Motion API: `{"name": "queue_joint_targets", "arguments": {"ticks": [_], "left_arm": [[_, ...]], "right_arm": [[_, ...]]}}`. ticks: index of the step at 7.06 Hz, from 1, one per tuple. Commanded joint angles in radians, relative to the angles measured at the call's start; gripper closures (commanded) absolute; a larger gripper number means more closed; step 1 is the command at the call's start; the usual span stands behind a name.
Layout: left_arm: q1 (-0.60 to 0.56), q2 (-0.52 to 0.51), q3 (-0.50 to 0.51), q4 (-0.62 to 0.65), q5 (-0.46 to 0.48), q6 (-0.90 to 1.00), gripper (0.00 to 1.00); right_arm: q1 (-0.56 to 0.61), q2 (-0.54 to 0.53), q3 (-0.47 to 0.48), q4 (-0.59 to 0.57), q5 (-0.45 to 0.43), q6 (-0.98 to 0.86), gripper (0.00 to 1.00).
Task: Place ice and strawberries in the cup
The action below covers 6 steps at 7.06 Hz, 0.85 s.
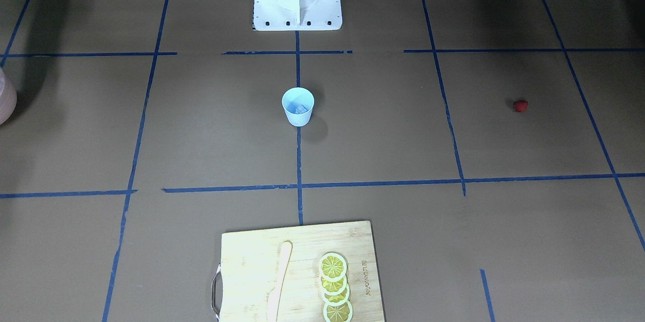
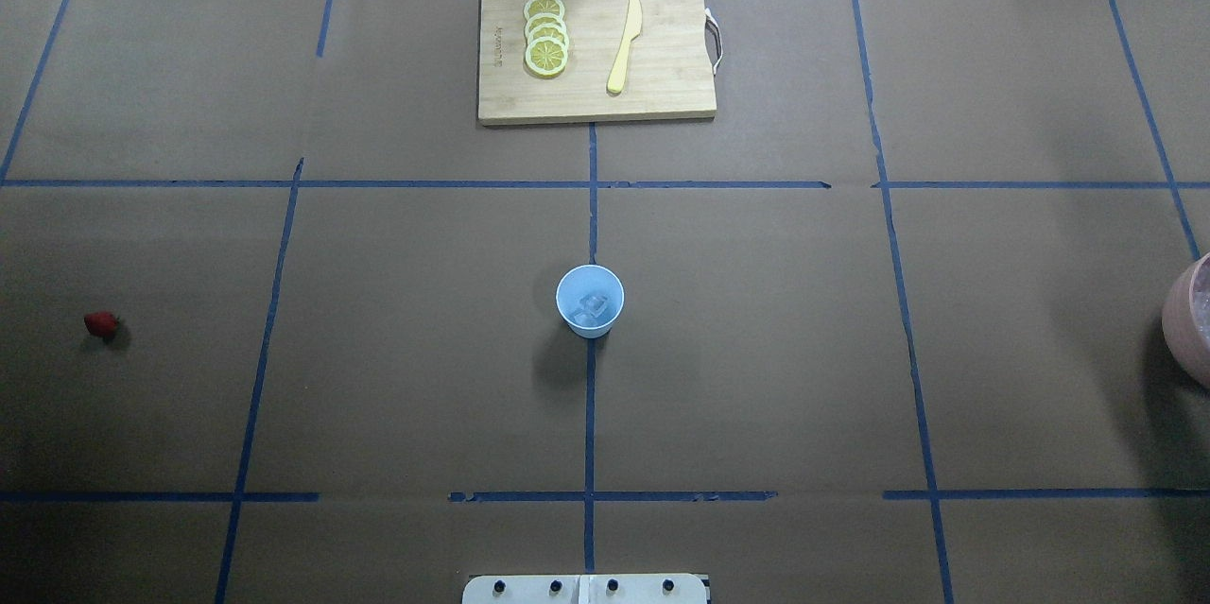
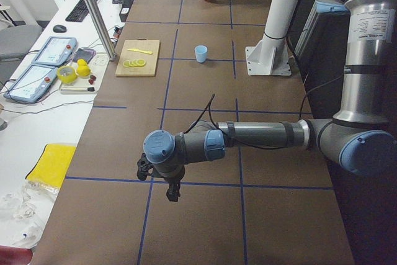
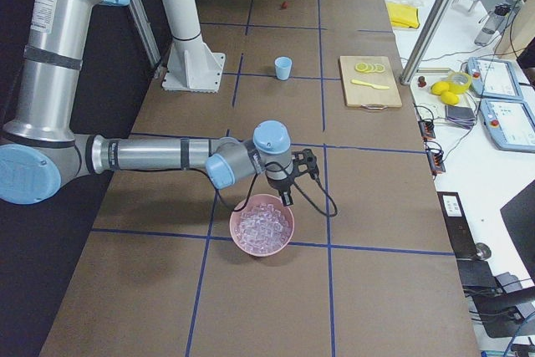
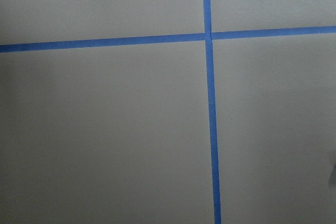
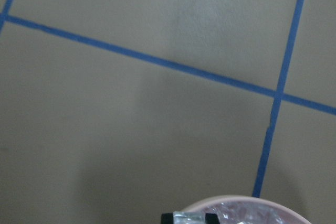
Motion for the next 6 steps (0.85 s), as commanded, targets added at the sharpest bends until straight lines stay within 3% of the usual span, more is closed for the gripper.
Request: {"name": "queue_joint_targets", "arguments": {"ticks": [1, 4, 6], "left_arm": [[0.0, 0.0, 0.0, 0.0, 0.0, 0.0, 0.0], [0.002, -0.002, 0.0, -0.001, 0.0, 0.0, 0.0], [0.002, -0.002, 0.0, -0.001, 0.0, 0.0, 0.0]], "right_arm": [[-0.039, 0.192, 0.058, -0.234, -0.002, 0.087, 1.0], [-0.242, 0.395, 0.061, -0.29, -0.031, 0.394, 1.0], [-0.437, 0.518, 0.06, -0.293, -0.139, 0.644, 1.0]]}}
